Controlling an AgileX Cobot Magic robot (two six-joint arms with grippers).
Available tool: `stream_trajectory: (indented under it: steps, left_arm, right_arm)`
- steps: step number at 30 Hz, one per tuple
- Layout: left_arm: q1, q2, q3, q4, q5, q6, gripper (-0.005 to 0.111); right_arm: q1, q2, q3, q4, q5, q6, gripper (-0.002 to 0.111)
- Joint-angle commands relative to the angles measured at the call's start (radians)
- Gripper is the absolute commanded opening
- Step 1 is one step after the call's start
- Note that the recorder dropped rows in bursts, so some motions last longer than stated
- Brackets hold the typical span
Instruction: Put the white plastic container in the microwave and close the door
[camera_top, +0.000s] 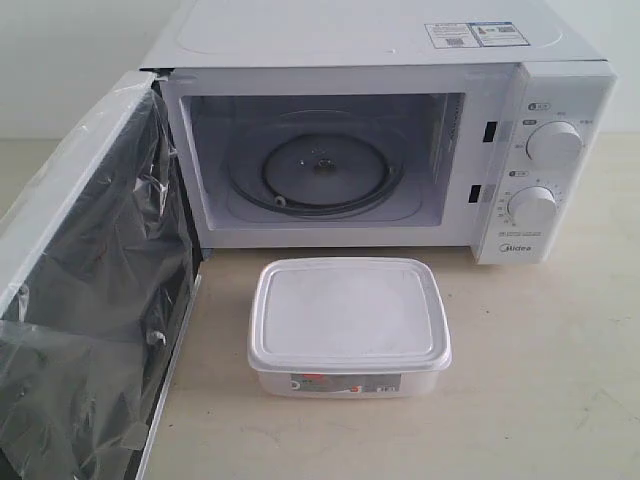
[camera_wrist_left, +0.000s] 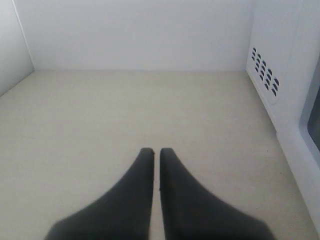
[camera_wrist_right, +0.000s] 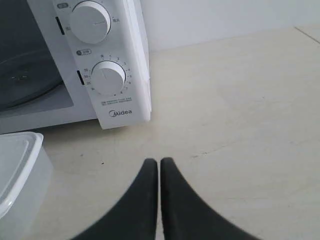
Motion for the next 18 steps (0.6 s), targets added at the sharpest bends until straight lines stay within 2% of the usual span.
stream_trajectory:
  steps: [1, 18]
  left_arm:
    - [0.001, -0.002, 0.003, -0.009, -0.004, -0.007, 0.004]
    - [0.001, -0.002, 0.003, -0.009, -0.004, -0.007, 0.004]
  right_arm:
    - [-0.002, -0.003, -0.001, -0.004, -0.01, -0.003, 0.0]
    - [-0.001, -0.003, -0.001, -0.004, -0.004, -0.003, 0.0]
